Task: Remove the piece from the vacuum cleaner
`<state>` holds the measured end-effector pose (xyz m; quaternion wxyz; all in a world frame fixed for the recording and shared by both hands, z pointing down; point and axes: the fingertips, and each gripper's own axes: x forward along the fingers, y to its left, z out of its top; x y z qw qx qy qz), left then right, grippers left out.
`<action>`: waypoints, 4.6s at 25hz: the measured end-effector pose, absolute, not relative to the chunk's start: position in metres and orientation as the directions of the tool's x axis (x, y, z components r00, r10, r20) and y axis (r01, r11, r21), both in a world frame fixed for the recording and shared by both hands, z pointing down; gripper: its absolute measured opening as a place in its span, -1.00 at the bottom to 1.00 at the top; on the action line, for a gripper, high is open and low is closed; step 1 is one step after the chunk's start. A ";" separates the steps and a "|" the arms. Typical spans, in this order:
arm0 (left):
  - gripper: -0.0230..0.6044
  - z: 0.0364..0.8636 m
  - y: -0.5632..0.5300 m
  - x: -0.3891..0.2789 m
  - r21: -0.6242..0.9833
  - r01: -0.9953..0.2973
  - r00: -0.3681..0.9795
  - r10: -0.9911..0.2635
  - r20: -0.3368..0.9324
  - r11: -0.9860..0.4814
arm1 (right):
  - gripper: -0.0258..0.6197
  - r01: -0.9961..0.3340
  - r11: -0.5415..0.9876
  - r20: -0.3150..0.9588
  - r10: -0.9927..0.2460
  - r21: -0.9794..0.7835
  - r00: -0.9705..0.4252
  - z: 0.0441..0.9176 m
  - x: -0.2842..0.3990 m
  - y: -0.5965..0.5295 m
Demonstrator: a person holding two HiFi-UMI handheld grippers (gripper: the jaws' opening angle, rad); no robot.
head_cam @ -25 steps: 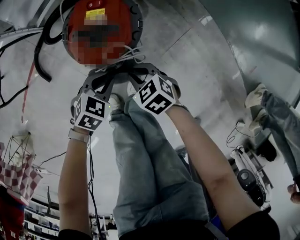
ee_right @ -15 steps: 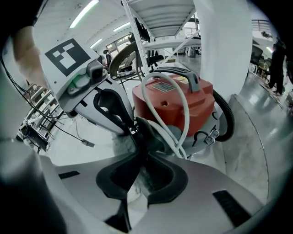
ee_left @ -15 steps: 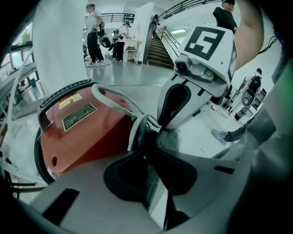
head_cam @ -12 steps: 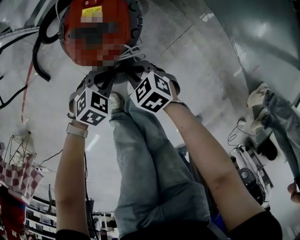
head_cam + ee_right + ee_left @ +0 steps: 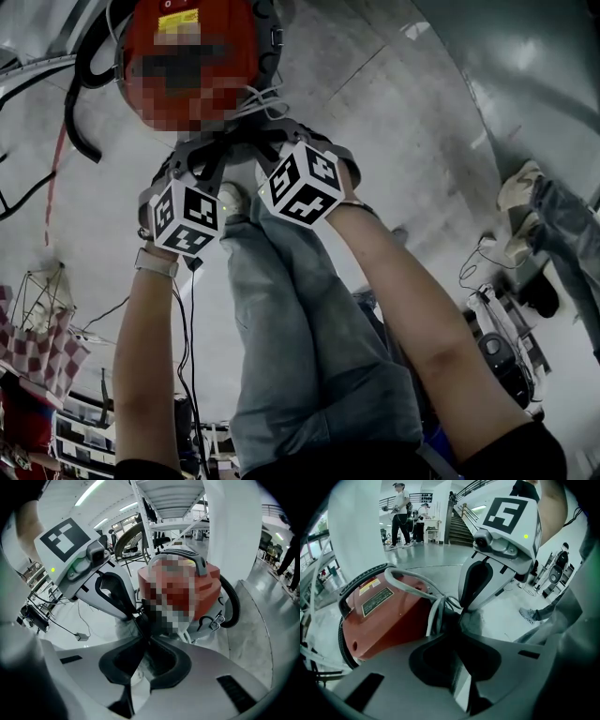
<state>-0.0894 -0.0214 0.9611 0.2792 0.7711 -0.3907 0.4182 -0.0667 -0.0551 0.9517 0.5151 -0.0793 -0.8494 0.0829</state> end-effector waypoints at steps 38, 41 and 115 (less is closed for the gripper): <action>-0.77 0.957 0.012 -0.075 0.141 -0.889 0.319 -0.368 0.873 -0.436 | -0.72 0.002 0.979 0.862 0.180 -0.204 -0.474 0.949 -0.044 -0.023; -0.77 0.957 0.014 -0.073 0.153 -0.896 0.319 -0.366 0.875 -0.416 | -0.71 0.010 0.980 0.862 0.179 -0.198 -0.475 0.949 -0.043 -0.024; -0.81 0.488 -0.005 0.036 0.055 -0.631 0.570 -0.415 0.710 -0.774 | -0.73 -0.396 0.906 0.819 -0.340 0.153 -0.461 0.458 0.077 -0.027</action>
